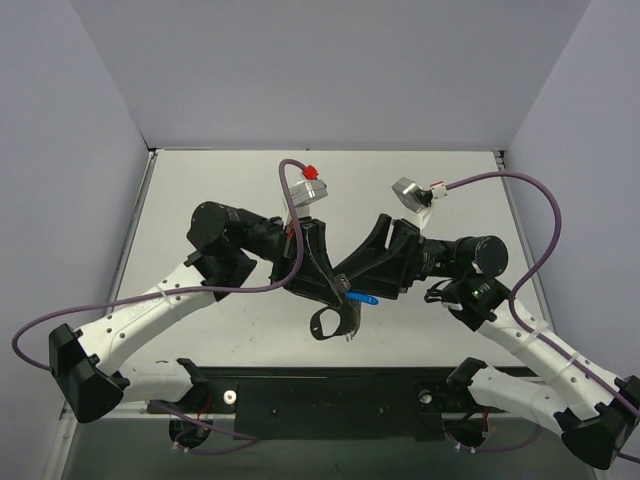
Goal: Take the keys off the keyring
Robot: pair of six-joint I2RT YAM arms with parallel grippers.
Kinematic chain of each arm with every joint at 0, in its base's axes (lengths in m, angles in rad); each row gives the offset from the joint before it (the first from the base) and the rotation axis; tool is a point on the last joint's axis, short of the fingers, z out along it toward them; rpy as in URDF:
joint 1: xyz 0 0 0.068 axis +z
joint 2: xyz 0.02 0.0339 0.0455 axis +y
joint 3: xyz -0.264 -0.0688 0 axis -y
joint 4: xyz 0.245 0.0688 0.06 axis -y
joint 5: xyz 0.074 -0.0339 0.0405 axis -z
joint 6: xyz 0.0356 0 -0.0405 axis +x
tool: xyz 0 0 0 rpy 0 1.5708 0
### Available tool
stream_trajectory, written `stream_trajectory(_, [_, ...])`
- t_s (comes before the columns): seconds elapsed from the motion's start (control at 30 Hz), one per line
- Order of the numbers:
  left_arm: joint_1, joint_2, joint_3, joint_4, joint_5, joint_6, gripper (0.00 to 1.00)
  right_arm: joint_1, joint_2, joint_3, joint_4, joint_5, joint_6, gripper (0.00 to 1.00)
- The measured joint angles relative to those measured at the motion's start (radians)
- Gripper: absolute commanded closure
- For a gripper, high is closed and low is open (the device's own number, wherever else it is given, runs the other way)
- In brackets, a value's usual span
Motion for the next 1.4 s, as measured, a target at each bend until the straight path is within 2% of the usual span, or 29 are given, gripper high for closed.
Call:
stream_trajectory(0.13, [-0.002,0.013,0.002,0.025,0.022,-0.012,1.0,0.011,0.014,0.008,-0.036,0.046,-0.046,0.62])
stream_trajectory(0.37, [0.002,0.059,0.002,0.052,0.043,-0.015,1.0,0.032,0.066,0.152,-0.289,0.198,-0.226,0.63])
stream_trajectory(0.5, [0.034,0.075,0.002,0.045,0.035,0.012,1.0,0.024,0.066,0.152,-0.328,0.291,-0.251,0.63])
stream_trajectory(0.67, [0.075,0.078,-0.02,-0.043,-0.017,0.041,1.0,-0.008,0.07,0.129,-0.36,0.425,-0.279,0.63])
stream_trajectory(0.87, [0.112,0.078,-0.066,-0.2,-0.095,0.079,1.0,-0.03,0.079,0.065,-0.396,0.523,-0.298,0.63])
stream_trajectory(1.13, [0.12,0.046,-0.068,-0.48,-0.209,0.22,1.0,-0.031,0.074,0.054,-0.488,0.594,-0.306,0.65])
stream_trajectory(1.23, [0.12,0.029,-0.067,-0.625,-0.267,0.32,1.0,-0.031,0.071,0.05,-0.535,0.619,-0.315,0.65])
stream_trajectory(1.4, [0.116,0.005,-0.011,-0.868,-0.386,0.508,1.0,-0.039,0.063,0.024,-0.747,0.764,-0.359,0.65])
